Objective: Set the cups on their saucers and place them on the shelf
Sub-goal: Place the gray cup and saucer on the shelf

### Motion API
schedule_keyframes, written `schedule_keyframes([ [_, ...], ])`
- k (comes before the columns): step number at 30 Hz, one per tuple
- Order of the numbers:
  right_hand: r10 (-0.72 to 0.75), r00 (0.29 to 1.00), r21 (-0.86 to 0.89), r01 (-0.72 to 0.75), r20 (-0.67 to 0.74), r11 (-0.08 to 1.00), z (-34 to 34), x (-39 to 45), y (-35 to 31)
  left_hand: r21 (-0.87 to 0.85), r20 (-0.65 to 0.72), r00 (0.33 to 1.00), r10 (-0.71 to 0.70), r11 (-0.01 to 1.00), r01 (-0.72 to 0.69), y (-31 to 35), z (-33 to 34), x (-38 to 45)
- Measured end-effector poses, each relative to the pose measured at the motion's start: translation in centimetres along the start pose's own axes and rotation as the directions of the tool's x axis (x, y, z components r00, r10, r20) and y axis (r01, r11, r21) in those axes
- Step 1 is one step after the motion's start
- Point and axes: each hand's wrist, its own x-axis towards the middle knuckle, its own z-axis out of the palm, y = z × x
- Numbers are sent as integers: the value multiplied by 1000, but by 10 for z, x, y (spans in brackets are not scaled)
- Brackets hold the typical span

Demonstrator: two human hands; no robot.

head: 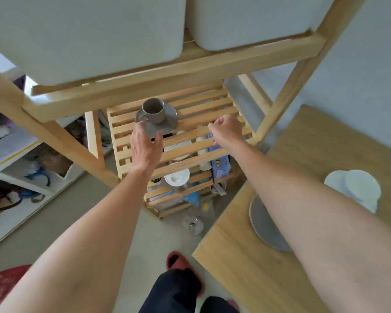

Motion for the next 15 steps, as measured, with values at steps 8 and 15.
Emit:
schedule_keyframes([
  [8,35,954,-426,100,298,899,-130,-60,48,-34,242,956,166,986,-163,57,43,-137],
  [15,261,885,-579,11,385,815,-179,-116,104,96,440,897,37,991,-88,66,75,-225],
])
